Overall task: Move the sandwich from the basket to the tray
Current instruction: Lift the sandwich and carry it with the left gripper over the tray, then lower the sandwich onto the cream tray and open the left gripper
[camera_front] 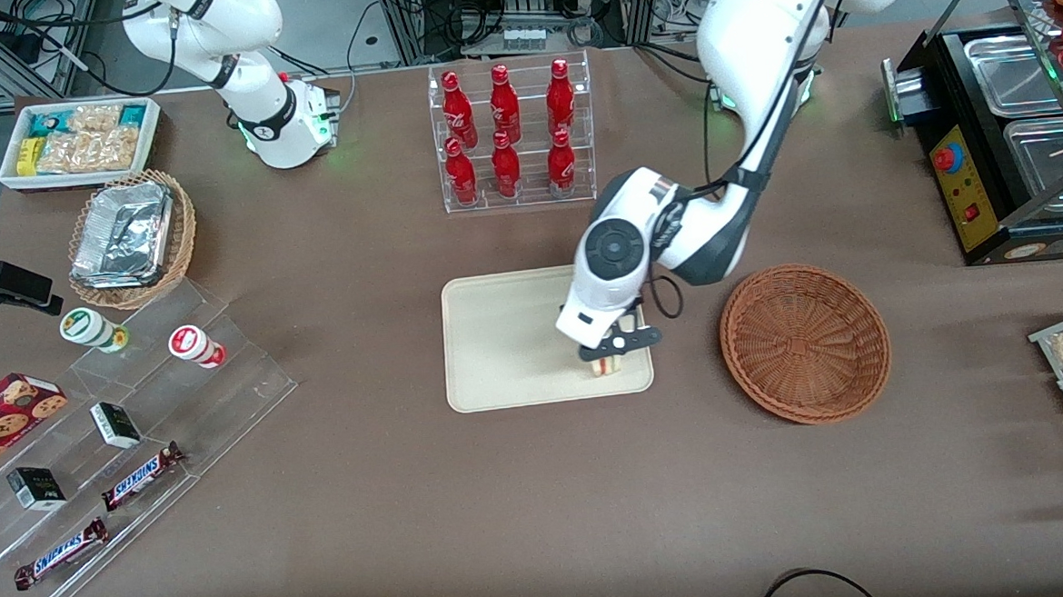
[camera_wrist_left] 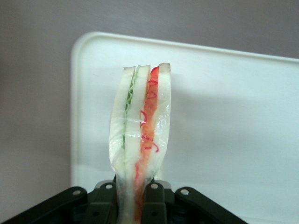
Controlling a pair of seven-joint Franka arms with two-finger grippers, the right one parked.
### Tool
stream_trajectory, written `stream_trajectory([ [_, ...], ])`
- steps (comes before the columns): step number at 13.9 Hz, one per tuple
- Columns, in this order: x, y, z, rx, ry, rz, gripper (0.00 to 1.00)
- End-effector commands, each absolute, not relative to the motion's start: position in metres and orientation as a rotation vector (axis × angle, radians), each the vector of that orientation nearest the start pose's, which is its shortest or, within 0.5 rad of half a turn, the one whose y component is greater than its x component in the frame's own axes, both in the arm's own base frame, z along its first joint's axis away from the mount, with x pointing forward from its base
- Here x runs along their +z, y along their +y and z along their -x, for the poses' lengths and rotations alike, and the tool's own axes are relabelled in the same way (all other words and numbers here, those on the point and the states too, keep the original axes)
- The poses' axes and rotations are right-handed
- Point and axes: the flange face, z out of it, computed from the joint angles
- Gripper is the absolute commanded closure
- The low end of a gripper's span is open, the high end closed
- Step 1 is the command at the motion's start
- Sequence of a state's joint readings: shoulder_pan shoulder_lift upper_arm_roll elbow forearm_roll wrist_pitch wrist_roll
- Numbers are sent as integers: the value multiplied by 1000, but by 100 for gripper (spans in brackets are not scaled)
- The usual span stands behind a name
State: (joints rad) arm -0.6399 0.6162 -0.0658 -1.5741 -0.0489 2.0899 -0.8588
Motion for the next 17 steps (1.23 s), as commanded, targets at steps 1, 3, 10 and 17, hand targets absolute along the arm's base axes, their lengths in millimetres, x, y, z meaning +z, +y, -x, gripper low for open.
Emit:
stream_trajectory([
  [1, 269, -478, -526, 177, -358, 3111, 100],
  [3, 266, -490, -517, 176, -338, 3114, 100],
  [10, 233, -501, -517, 179, -398, 3103, 100],
  [17, 308, -508, -530, 104, -367, 3150, 0],
])
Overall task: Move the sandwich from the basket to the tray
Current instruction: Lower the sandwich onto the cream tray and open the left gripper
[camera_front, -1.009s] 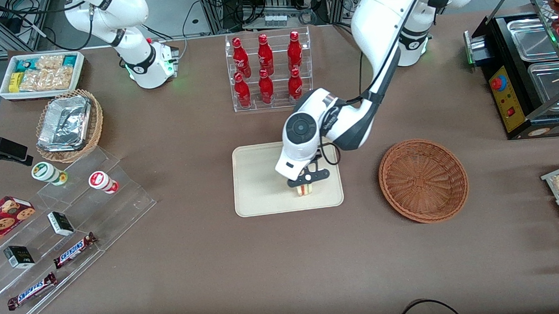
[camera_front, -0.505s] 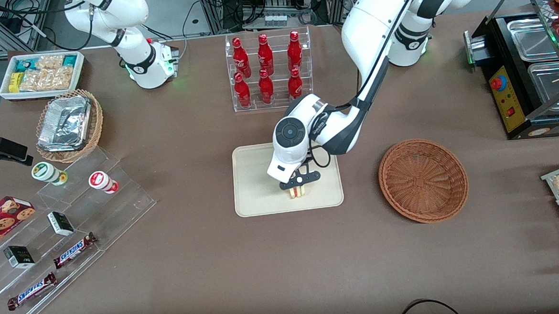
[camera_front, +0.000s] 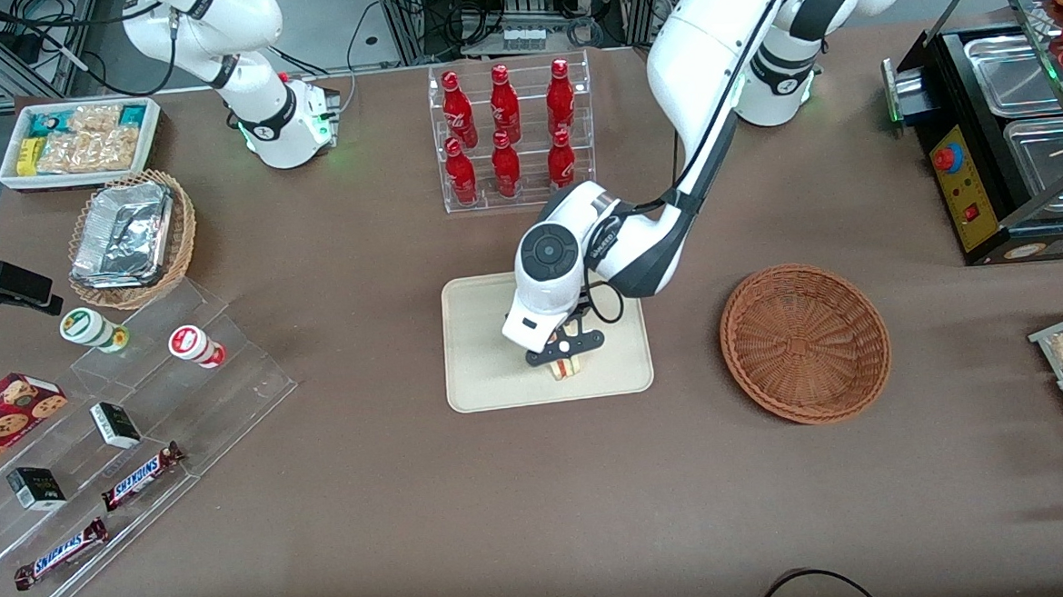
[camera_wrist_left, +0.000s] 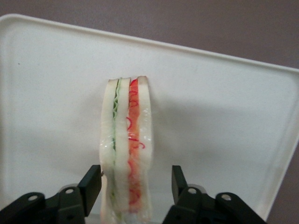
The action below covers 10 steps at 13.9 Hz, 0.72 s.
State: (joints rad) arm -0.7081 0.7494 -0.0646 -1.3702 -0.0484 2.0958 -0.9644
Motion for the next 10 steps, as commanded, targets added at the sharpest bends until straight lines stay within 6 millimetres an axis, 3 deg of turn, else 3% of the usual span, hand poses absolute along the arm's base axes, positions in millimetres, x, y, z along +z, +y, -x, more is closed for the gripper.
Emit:
stream_trajectory([
  [1, 326, -507, -532, 85, -369, 3165, 0],
  [3, 354, -498, -535, 66, -379, 3163, 0],
  [5, 362, -484, -537, 38, -359, 3096, 0],
  [7, 379, -456, -549, 16, -396, 3035, 0],
  [10, 386, -410, -571, 16, -476, 2961, 0],
])
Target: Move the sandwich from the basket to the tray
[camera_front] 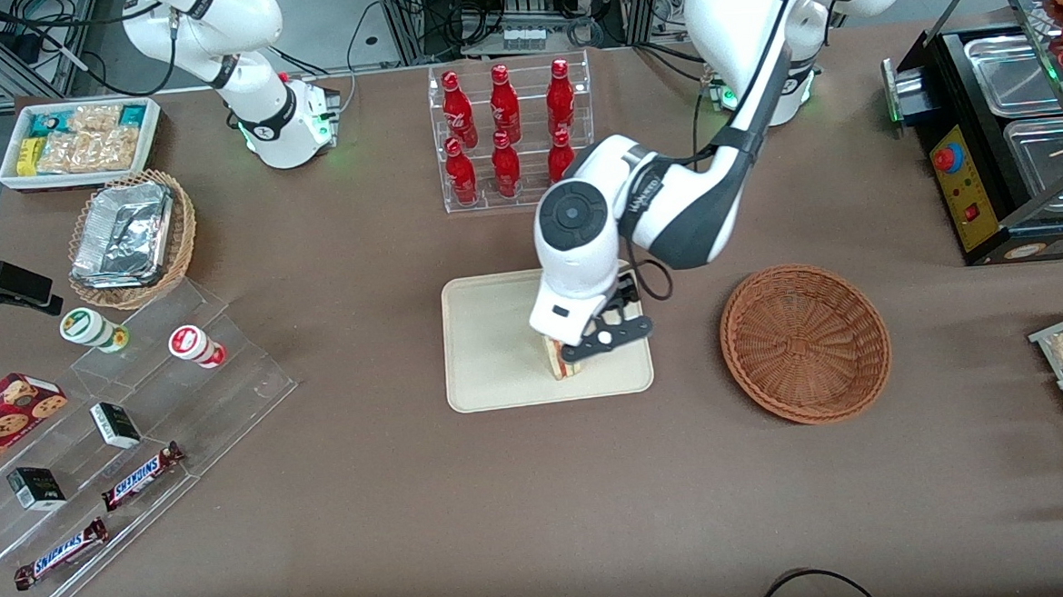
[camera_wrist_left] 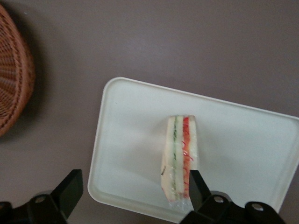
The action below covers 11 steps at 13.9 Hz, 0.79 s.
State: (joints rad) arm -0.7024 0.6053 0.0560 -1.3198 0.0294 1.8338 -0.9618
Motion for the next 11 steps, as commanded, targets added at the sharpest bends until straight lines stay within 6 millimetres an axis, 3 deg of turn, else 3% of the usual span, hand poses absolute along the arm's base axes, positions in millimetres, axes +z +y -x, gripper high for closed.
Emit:
stream_trajectory([
  [1, 388, -385, -580, 32, -456, 2959, 0],
  [6, 406, -292, -599, 94, -368, 2976, 0],
  [8, 428, -248, -595, 104, -331, 2999, 0],
  [11, 454, -206, -576, 140, -237, 3050, 0],
])
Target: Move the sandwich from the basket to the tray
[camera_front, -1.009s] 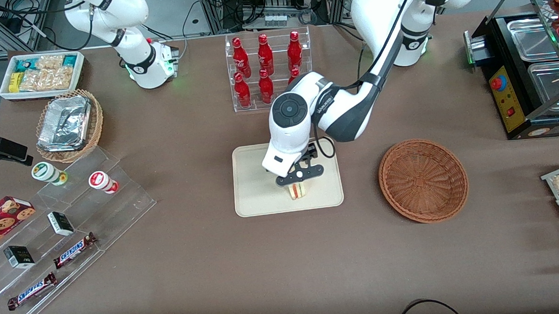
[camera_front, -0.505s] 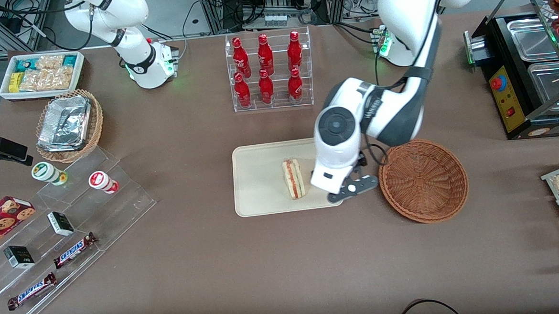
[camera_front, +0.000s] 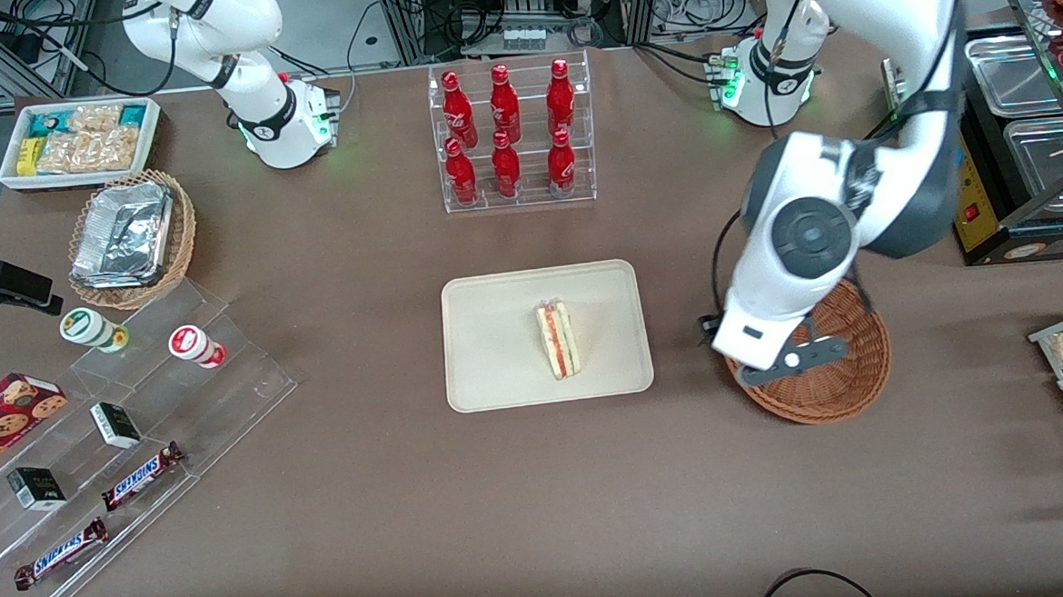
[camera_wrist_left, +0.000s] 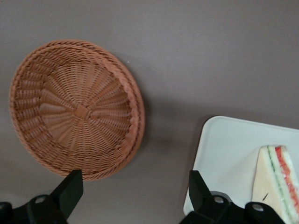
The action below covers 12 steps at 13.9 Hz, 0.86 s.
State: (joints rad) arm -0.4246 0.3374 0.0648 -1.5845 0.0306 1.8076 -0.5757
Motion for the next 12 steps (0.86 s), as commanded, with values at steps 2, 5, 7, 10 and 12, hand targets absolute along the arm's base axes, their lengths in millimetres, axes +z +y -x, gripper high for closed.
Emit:
stream_trajectory([
  [2, 472, -177, -569, 202, -149, 3053, 0],
  [5, 511, -133, -555, 244, 9, 3055, 0],
  [7, 543, -97, -540, 275, 174, 3057, 0],
  [10, 579, -65, -520, 298, 299, 3057, 0],
  [12, 594, -40, -519, 316, 341, 3067, 0],
])
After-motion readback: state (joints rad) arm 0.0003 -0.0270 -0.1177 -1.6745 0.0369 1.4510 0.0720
